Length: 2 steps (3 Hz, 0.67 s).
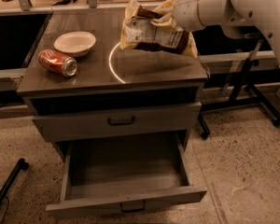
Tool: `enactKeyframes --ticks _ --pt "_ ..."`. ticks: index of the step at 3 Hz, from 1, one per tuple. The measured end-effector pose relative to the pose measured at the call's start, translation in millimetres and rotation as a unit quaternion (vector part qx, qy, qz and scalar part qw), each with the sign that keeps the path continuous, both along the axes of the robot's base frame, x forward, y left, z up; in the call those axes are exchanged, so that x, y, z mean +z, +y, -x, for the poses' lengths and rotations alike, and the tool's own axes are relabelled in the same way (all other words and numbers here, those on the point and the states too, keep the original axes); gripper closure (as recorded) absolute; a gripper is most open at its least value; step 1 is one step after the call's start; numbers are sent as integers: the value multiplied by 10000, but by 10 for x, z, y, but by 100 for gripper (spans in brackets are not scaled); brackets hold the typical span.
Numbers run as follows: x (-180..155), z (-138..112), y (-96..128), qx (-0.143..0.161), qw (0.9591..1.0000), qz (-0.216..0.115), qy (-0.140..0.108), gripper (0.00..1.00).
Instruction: Pick brown chip bag from middle drawer and place on counter
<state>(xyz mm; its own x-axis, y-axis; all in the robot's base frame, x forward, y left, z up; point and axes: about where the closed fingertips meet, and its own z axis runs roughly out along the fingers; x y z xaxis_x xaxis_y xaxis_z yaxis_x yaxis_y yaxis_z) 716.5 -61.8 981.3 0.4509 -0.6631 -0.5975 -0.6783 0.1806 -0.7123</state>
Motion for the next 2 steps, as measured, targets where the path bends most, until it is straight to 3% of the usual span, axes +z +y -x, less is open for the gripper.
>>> enactKeyframes --ticks 1,2 --pt "-143 -238 60 -94 9996 -195 164 73" --pt "-147 -242 65 -92 9996 -201 169 50"
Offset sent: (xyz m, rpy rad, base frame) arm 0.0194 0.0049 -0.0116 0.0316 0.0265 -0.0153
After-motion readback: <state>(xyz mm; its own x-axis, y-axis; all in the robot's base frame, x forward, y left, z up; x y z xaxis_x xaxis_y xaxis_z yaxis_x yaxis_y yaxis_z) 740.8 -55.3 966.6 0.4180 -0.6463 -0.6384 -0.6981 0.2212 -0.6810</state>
